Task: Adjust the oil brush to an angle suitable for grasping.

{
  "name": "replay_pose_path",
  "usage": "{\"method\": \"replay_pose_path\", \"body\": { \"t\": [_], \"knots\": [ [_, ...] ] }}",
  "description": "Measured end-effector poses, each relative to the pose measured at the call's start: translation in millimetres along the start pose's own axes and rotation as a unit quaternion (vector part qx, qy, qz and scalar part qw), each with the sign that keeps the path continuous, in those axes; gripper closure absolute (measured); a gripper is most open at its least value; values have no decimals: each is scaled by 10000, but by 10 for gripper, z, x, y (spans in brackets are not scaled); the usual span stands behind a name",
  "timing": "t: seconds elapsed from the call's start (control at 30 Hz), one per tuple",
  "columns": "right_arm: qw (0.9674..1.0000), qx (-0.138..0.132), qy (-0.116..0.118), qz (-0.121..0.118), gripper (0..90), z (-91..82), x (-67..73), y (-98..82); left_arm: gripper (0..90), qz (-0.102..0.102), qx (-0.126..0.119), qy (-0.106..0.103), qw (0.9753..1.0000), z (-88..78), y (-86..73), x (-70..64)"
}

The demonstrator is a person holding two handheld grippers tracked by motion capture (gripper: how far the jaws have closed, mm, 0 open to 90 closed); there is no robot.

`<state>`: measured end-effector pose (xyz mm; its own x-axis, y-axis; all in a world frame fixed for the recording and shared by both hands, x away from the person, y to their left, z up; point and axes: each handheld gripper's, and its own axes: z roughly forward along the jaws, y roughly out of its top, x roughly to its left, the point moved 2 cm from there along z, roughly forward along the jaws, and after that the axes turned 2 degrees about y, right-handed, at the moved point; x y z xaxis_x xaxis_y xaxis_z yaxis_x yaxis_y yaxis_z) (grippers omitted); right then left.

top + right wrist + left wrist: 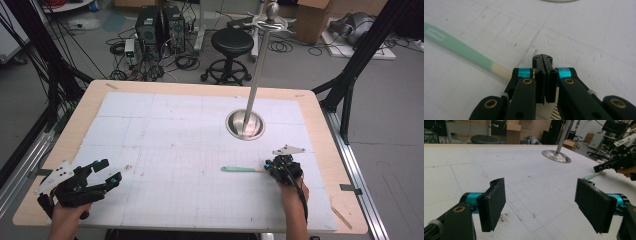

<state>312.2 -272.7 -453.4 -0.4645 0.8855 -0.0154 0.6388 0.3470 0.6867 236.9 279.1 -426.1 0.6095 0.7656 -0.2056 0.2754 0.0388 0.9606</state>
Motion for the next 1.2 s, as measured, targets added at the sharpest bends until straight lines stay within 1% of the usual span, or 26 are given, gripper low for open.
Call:
{"method": "replay_pose_path", "body": {
  "t": [0.03,0.13,0.17,0.2,0.23,0.33,0.37,0.4,0.43,0.47,0.5,0.53,0.6,0.67,0.7,0.77,0.8,0.83,0.87,0.9,0.97,1.0,1.07,1.1,1.2],
  "knots": [
    [10000,-29,25,26,894,-47,22,-53,251,-15,-20,-12,10000,-1,0,1],
    [10000,18,61,-33,894,-113,64,-114,251,-25,-30,12,10000,-1,2,7],
    [10000,21,87,-20,894,-135,82,-135,251,-13,-16,7,10000,-3,4,11],
    [9999,17,126,-26,894,-155,100,-158,251,-16,-19,7,10000,-3,4,11],
    [9999,3,132,-68,894,-178,119,-183,251,-14,-18,11,10000,-3,4,12],
    [9998,-38,151,-88,894,-222,157,-236,251,-22,-20,14,10000,-1,3,8],
    [9997,-27,226,-114,894,-265,194,-278,251,-5,-12,6,10000,3,3,3],
    [9997,-27,226,-114,894,-265,194,-278,251,-5,-12,6,10000,3,3,3],
    [9995,-4,267,-187,894,-299,235,-303,251,8,-1,-5,10000,8,4,-2],
    [9995,-4,267,-187,894,-299,235,-303,251,8,-1,-5,10000,8,4,-2],
    [9992,-9,317,-237,894,-328,274,-328,251,-2,2,-3,10000,14,2,-7],
    [9991,10,361,-237,894,-345,295,-342,251,-2,2,-3,10000,14,2,-7],
    [9989,-12,384,-281,894,-369,325,-361,251,5,8,-3,10000,15,2,-6],
    [9988,-24,417,-245,894,-389,339,-368,251,3,1,-3,10000,15,3,-7],
    [9984,-193,469,-234,890,-432,346,-371,251,17,-17,-13,10000,12,4,-9],
    [9976,-428,530,-146,830,-495,341,-368,250,1,-43,-32,10000,12,5,-13],
    [9976,-428,530,-146,830,-495,341,-368,249,1,-43,-32,10000,12,5,-13],
    [9960,-689,572,-43,692,-561,339,-374,247,-47,-99,-84,9999,13,9,-15],
    [9954,-798,525,-13,633,-593,337,-381,246,-52,-118,-100,9999,14,10,-16],
    [9946,-904,500,66,572,-631,342,-389,243,-59,-127,-125,9998,15,12,-19],
    [9911,-1231,479,162,454,-716,341,-400,233,-43,-159,-141,9998,18,16,-28],
    [9885,-1417,483,197,400,-763,345,-403,228,-43,-159,-141,9998,18,16,-28],
    [9835,-1726,484,248,338,-867,356,-419,222,-32,-188,-147,9997,19,19,-40],
    [9810,-1856,503,272,303,-921,365,-426,218,19,-203,-136,9997,18,23,-44],
    [9722,-2277,459,289,198,-1075,392,-453,188,18,-239,-113,9996,17,29,-43]
  ]
}}
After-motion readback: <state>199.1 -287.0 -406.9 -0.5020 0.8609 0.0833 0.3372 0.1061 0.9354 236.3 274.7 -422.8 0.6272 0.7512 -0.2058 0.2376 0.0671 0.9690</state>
